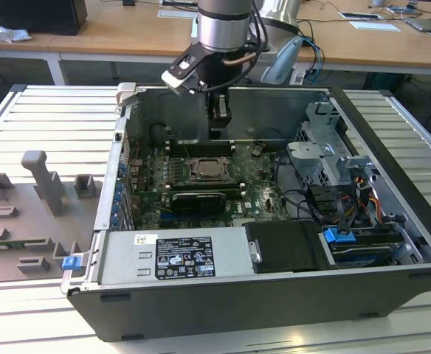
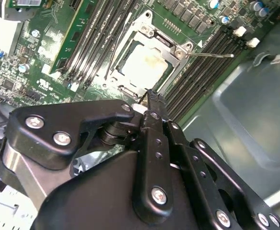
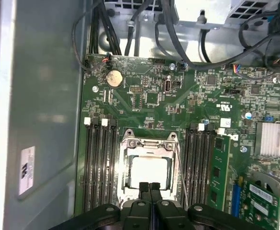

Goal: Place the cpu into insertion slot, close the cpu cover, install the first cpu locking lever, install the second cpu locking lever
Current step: 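Install the first cpu locking lever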

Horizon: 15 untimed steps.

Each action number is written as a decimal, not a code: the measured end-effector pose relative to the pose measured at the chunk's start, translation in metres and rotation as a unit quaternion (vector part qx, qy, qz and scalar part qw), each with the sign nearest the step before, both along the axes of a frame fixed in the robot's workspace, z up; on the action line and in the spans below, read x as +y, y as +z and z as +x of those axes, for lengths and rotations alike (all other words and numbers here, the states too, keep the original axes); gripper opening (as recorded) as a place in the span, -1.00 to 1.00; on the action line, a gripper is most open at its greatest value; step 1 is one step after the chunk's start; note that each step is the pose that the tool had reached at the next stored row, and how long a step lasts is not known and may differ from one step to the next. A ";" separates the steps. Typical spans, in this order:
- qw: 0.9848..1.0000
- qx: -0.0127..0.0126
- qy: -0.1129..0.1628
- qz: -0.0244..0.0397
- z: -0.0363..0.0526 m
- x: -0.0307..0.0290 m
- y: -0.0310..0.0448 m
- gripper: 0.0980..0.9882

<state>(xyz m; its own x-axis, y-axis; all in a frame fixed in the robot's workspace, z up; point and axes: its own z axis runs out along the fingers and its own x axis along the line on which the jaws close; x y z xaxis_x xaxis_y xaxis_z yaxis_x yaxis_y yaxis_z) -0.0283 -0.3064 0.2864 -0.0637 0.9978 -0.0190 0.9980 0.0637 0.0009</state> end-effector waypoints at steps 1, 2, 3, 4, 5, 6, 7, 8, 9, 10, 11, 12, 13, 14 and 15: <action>1.000 0.000 0.000 0.000 0.0000 0.0001 0.0032 -0.98; 1.000 0.000 0.000 0.000 0.0000 0.0001 0.0039 -0.98; 1.000 0.000 0.002 0.000 0.0000 0.0001 0.0038 -0.98; 1.000 0.000 0.010 0.000 0.0000 0.0001 0.0038 -0.98; 1.000 0.000 0.019 0.000 0.0000 0.0001 0.0038 -0.98; 0.999 0.000 0.033 0.000 0.0000 0.0001 0.0036 -0.98; 0.999 0.000 0.042 0.000 0.0000 0.0001 0.0035 -0.98; 0.999 0.000 0.052 0.000 0.0000 0.0001 0.0034 -0.98; 0.998 0.000 0.064 0.000 0.0000 0.0000 0.0032 -0.98; 0.997 0.000 0.073 0.000 0.0000 0.0001 0.0032 -0.98; 0.996 0.000 0.088 0.000 0.0000 0.0001 0.0031 -0.98; 0.995 0.000 0.100 0.000 0.0000 0.0001 0.0031 -0.98; 0.995 0.000 0.104 0.000 0.0000 0.0001 0.0030 -0.98; 0.994 0.000 0.107 0.000 0.0000 0.0001 0.0030 -0.98; 0.994 0.000 0.108 0.000 0.0000 0.0001 0.0030 -0.98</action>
<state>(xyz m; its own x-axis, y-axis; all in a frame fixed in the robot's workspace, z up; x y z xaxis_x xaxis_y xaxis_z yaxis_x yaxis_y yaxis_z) -0.0282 -0.3063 0.2895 -0.2773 0.9606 -0.0194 0.9608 0.2774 0.0009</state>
